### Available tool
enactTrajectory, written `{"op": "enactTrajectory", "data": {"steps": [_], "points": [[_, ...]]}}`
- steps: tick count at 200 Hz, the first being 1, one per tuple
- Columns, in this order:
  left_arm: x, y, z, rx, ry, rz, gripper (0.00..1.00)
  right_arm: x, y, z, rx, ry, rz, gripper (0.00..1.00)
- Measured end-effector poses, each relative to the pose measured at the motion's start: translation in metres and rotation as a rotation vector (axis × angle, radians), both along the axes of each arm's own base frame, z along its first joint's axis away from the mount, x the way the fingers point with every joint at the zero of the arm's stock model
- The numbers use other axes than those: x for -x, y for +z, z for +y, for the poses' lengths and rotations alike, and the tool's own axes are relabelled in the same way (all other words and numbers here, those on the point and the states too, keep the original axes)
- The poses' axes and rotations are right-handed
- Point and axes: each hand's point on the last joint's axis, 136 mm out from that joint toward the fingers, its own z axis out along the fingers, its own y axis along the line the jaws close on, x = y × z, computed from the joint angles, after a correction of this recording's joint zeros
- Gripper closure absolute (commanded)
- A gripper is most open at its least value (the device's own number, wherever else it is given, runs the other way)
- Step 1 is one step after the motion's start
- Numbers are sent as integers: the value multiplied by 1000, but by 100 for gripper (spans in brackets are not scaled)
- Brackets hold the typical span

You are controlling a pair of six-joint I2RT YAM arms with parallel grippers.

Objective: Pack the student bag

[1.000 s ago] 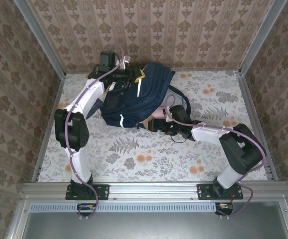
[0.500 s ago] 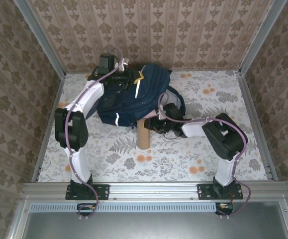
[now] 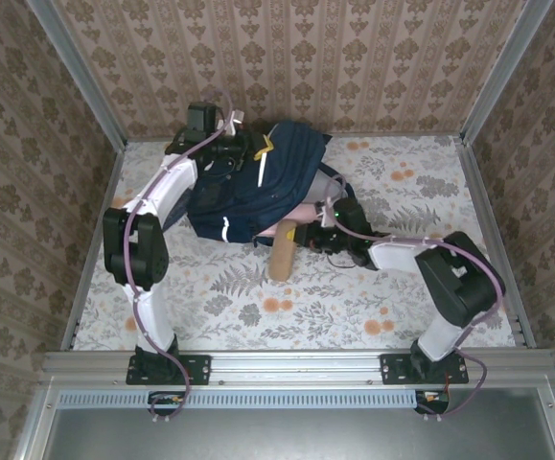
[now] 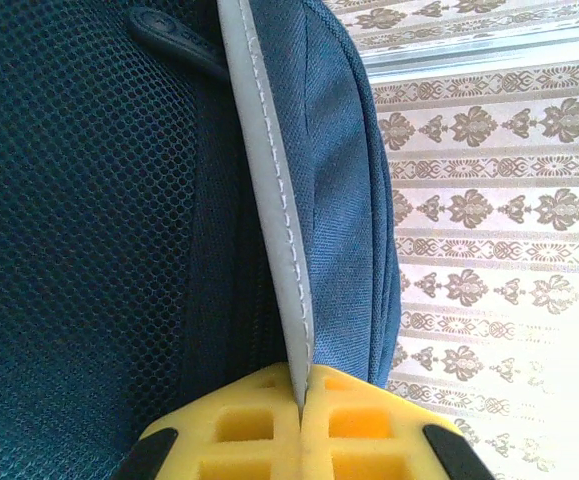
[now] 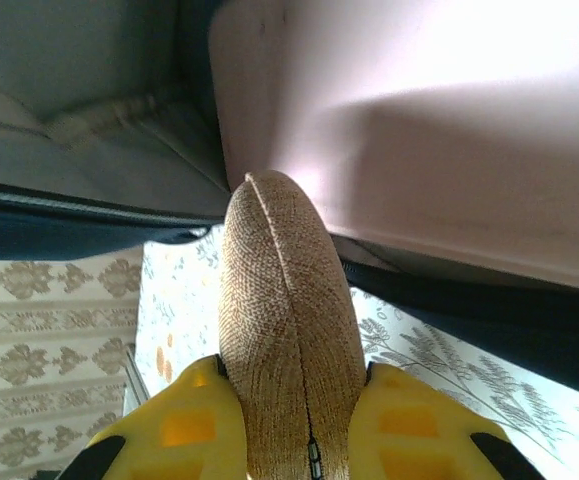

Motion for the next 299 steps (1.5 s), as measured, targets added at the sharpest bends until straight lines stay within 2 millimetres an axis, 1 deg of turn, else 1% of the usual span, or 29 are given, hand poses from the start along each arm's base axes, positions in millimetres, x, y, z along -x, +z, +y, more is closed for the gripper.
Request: {"op": "enactTrajectory", "data": {"steps": [33, 44, 57, 73, 88, 107, 121, 134, 145, 150, 158, 167, 177, 188, 201, 210, 215, 228, 240, 268, 288, 299], "points": [[3, 7, 3, 3, 2, -3, 100, -25, 37, -45, -36, -126, -65, 92], [4, 9, 4, 4, 1, -6, 100, -36, 44, -62, -46, -180, -68, 92], [5, 11, 4, 5, 1, -8, 100, -50, 49, -76, -61, -243, -57, 92], [6, 11, 4, 4, -1, -3, 100, -77, 55, -90, -83, -335, -39, 92], [7, 10, 3, 2, -3, 2, 100, -106, 57, -91, -121, -393, -19, 91], [9, 11, 0, 1, -11, -2, 100, -144, 56, -77, -190, -441, 11, 90], [10, 12, -2, 0, -16, -3, 100, -168, 51, -59, -216, -455, 33, 90], [11, 13, -2, -1, -16, -2, 100, -186, 51, -34, -223, -452, 37, 89], [11, 15, -2, -1, -16, -1, 100, -194, 52, -10, -221, -434, 37, 85], [11, 16, -2, -2, -16, -1, 100, -196, 53, 4, -222, -421, 37, 81], [11, 18, -2, -1, -16, -1, 100, -198, 56, 26, -231, -399, 31, 72], [10, 20, -1, -1, -13, -3, 100, -196, 58, 50, -241, -368, 26, 54], [9, 22, 0, -1, -10, -7, 100, -191, 53, 75, -252, -336, 37, 37], [7, 25, 2, 0, -3, -9, 100, -185, 46, 88, -250, -315, 49, 27], [3, 26, 7, 0, 6, -9, 100, -181, 34, 94, -239, -304, 68, 22], [1, 26, 9, 1, 10, -9, 100, -179, 27, 91, -228, -310, 79, 19], [1, 26, 9, 1, 10, -11, 100, -179, 26, 89, -226, -308, 76, 18], [0, 26, 7, 3, 6, -11, 100, -178, 28, 78, -211, -309, 59, 16], [-1, 26, 5, 3, 3, -11, 100, -175, 30, 62, -185, -322, 46, 16], [0, 27, 2, 3, -2, -14, 100, -168, 35, 8, -142, -379, 25, 15], [2, 27, 1, -13, -8, -14, 100, -160, 39, -36, -112, -436, 8, 15], [4, 24, -4, -30, -21, -16, 100, -154, 42, -60, -86, -478, 5, 15]]}}
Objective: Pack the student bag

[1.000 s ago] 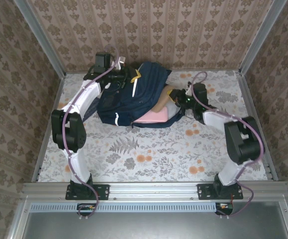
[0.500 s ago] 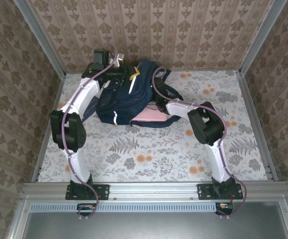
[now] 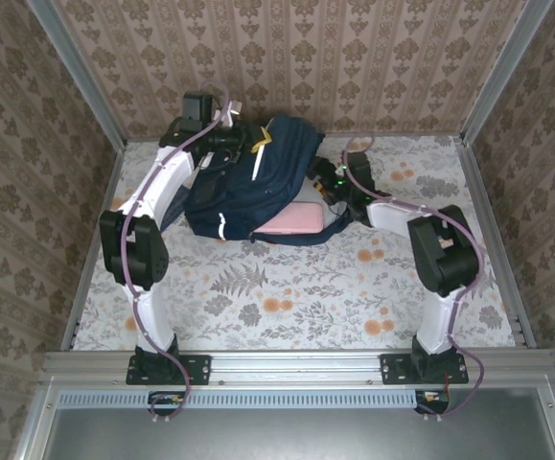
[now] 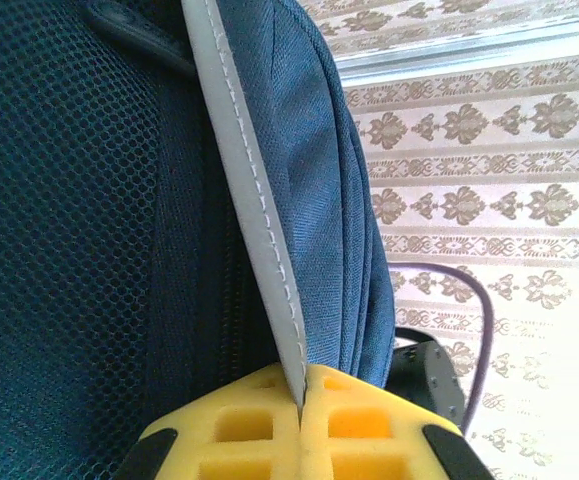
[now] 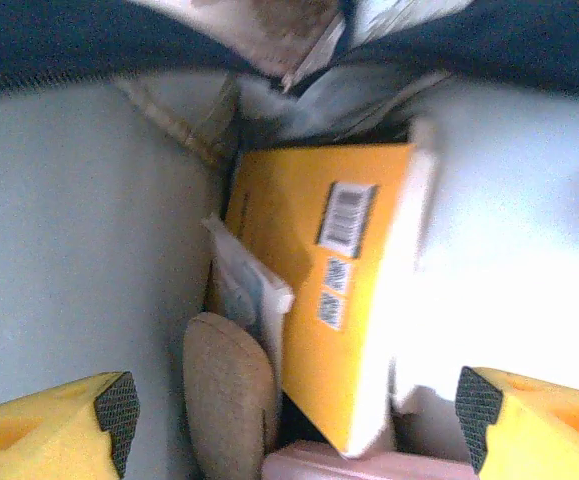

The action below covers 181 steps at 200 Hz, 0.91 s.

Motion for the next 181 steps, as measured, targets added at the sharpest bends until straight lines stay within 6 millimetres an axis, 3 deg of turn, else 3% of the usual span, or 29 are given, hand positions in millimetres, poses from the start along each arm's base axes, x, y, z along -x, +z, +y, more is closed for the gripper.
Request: {"op": "enactTrajectory", "data": {"steps": [37, 61, 84, 97, 118, 135, 151, 171, 181], "points": [[14, -21, -39, -76, -86, -13, 100, 32, 16, -74, 158, -177, 41, 15], [37, -44, -77, -135, -175, -10, 100, 57, 48, -120, 295, -322, 11, 15], [63, -62, -109, -182, -260, -20, 99, 75, 76, -146, 383, -401, -36, 15], [77, -66, -121, -199, -304, -26, 91, 79, 82, -153, 426, -417, -38, 15], [92, -64, -132, -205, -355, -50, 61, 82, 75, -156, 478, -406, -14, 15], [97, -59, -132, -205, -376, -76, 44, 84, 66, -156, 505, -388, 12, 15], [94, -53, -120, -206, -359, -85, 38, 84, 61, -154, 525, -365, 24, 15], [83, -42, -80, -220, -279, -91, 33, 84, 60, -145, 551, -326, 22, 15], [69, -36, -44, -246, -190, -102, 30, 84, 63, -136, 562, -296, 6, 15]]}}
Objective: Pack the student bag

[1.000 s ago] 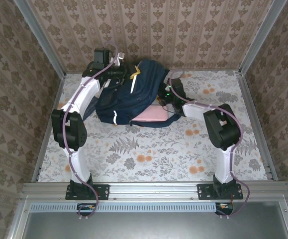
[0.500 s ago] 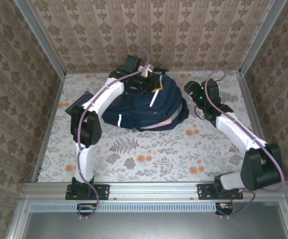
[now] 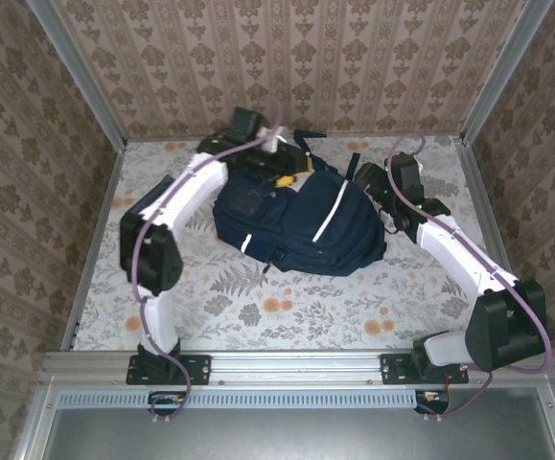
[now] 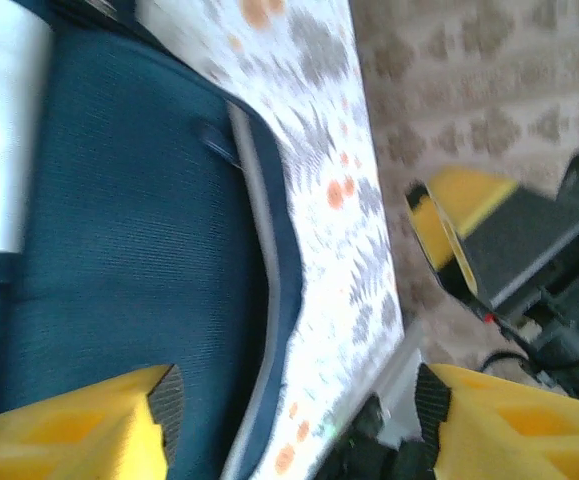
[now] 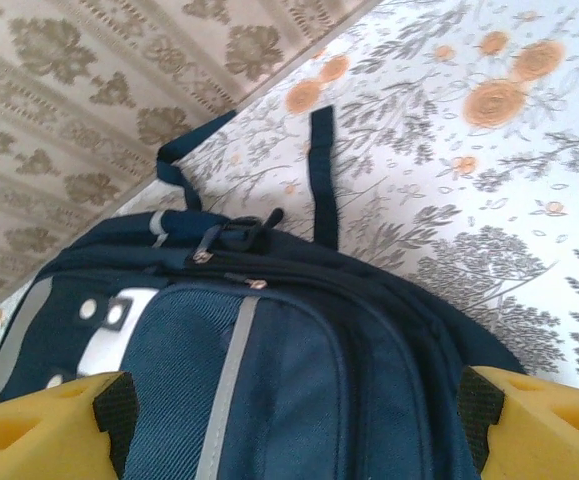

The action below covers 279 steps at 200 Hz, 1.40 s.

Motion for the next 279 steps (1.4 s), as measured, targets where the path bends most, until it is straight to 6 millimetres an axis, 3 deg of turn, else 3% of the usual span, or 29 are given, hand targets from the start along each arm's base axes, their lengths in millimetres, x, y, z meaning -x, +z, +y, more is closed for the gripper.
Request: {"op": "enactTrajectory", "data": {"steps": [10, 31, 42, 54, 67, 80, 99, 127, 162, 221, 279], "points": [[-16, 3, 39, -31, 103, -26, 28, -1, 4, 12, 14, 39, -4, 15], [-54, 7, 146, -126, 389, -83, 24, -6, 11, 49, 48, 156, -14, 15], [-69, 2, 206, -191, 542, -94, 24, -7, 10, 73, 60, 227, -12, 15], [-80, -9, 257, -264, 664, -96, 24, -6, 5, 98, 67, 306, -2, 15], [-89, -26, 297, -343, 744, -86, 23, -4, -2, 123, 69, 382, 15, 15], [-101, -45, 321, -401, 766, -76, 23, -1, -9, 145, 71, 452, 32, 16], [-129, -77, 337, -455, 747, -55, 22, 8, -18, 169, 67, 536, 54, 16], [-168, -132, 361, -574, 721, -5, 20, 16, -20, 180, 45, 597, 68, 16], [-181, -180, 390, -748, 698, 84, 19, 30, -26, 182, 22, 639, 88, 16], [-164, -206, 416, -889, 671, 178, 18, 44, -26, 184, -8, 682, 99, 16], [-153, -214, 405, -857, 619, 230, 18, 47, -25, 188, -25, 705, 103, 16]]}}
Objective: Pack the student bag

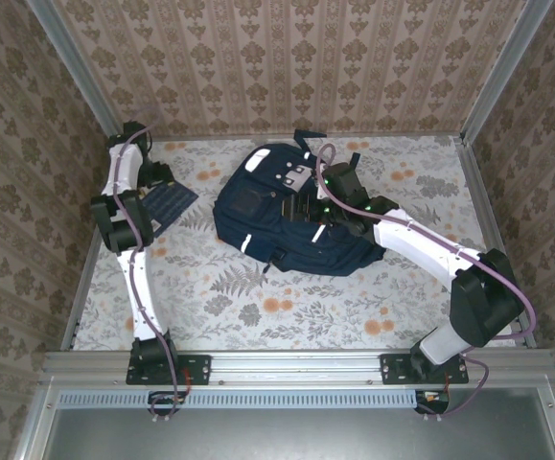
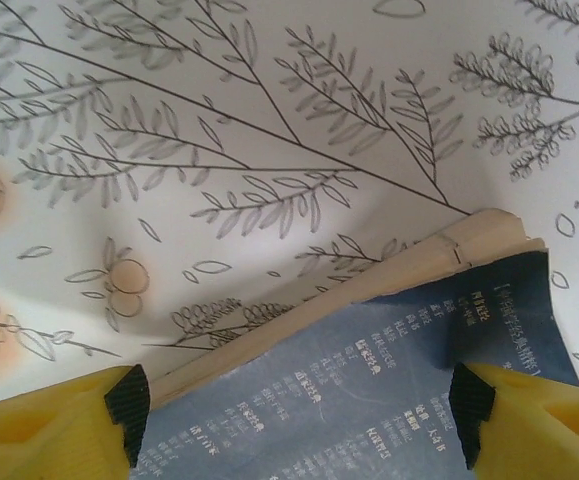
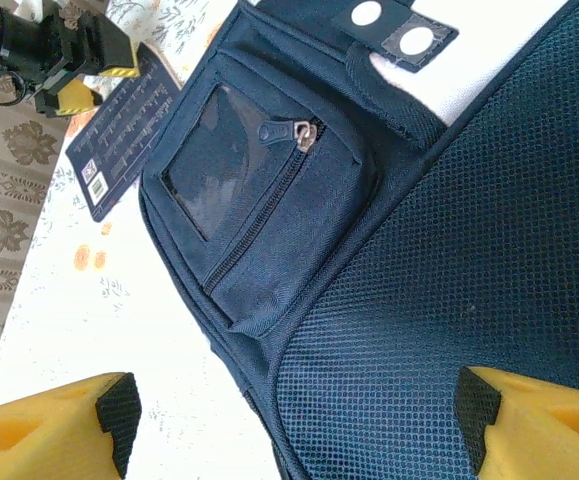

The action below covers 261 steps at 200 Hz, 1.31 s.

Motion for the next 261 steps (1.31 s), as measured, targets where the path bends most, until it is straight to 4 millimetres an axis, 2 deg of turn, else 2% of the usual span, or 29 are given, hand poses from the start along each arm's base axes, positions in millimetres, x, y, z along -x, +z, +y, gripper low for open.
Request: {"op": "enactTrajectory", "data": {"steps": [27, 37, 89, 112, 139, 154, 165, 185, 233, 261], "points": [[13, -14, -12, 67, 1, 46, 18, 1, 0, 2, -7, 8, 4, 16], [17, -13, -16, 91, 9, 43, 18, 2, 1, 3, -13, 15, 6, 16], [66, -14, -35, 186, 92, 66, 18, 3, 6, 18, -55, 68, 12, 16], [92, -13, -43, 224, 147, 62, 20, 2, 12, 46, -41, 141, -11, 16], [125, -15, -50, 255, 216, 75, 34, 13, 21, 98, -33, 267, -35, 16], [139, -17, -53, 262, 239, 92, 42, 20, 19, 119, -30, 318, -34, 17], [141, -17, -53, 264, 255, 95, 47, 25, 14, 132, -26, 347, -28, 17], [142, -17, -53, 265, 264, 102, 54, 29, 4, 142, -15, 372, -8, 17], [146, -16, -60, 251, 230, 117, 71, 32, -20, 150, 20, 393, 41, 18], [148, -16, -58, 229, 218, 120, 81, 36, -25, 152, 31, 401, 55, 19]]}}
